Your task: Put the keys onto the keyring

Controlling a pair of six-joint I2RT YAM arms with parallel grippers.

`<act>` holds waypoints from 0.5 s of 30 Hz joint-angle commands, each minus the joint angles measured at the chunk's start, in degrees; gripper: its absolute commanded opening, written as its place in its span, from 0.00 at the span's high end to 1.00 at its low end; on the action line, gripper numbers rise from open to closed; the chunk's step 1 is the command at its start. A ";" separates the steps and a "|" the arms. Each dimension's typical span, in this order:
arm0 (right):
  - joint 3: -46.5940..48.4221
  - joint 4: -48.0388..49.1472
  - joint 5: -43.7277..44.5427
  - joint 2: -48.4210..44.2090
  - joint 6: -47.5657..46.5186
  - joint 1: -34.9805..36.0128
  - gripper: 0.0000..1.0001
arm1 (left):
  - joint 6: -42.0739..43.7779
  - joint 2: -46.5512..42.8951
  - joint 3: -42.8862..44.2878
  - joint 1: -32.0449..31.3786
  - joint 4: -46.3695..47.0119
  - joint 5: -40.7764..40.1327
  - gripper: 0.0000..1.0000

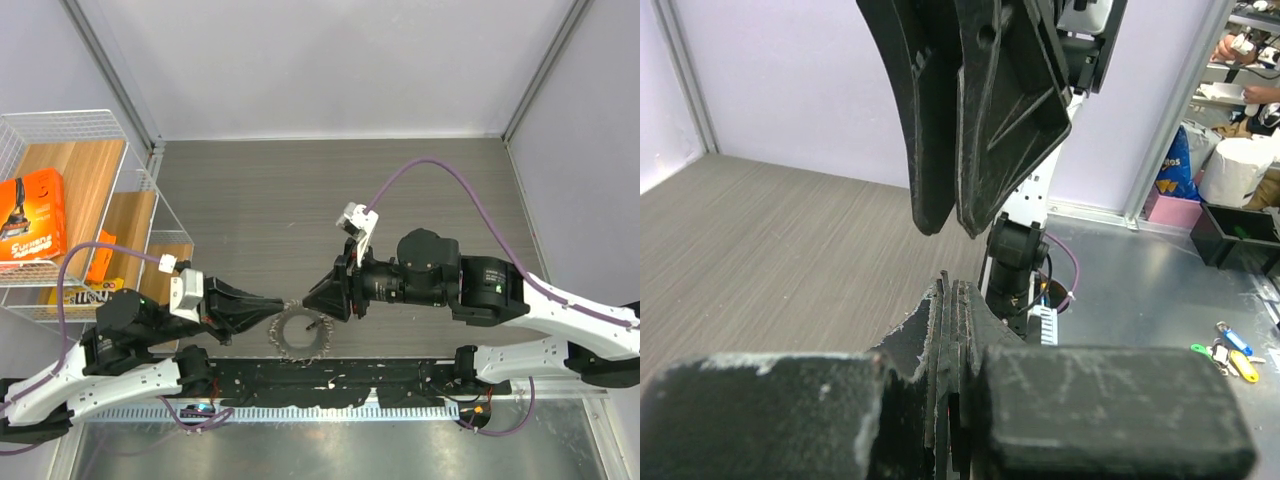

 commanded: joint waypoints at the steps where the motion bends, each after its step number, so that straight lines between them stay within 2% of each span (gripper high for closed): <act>1: -4.55 -0.20 5.33 -2.53 0.28 -0.02 0.60 | -0.15 -1.43 -0.07 0.11 0.57 -2.28 1.00; 4: -10.43 -0.03 6.92 -4.38 1.43 -1.16 0.60 | -1.73 -1.87 -1.04 0.11 -1.80 -6.57 1.00; 8: -19.92 2.07 7.28 -5.61 4.24 -4.06 0.51 | -5.15 -1.26 -2.88 0.02 -4.88 -13.34 1.00; 13: -30.93 8.48 4.73 -6.05 7.75 -11.35 0.47 | -9.81 2.08 -5.26 0.11 -7.26 -19.50 0.87; 15: -33.48 10.07 4.47 -4.83 8.46 -13.20 0.43 | -11.31 3.48 -5.61 0.11 -8.48 -22.05 0.78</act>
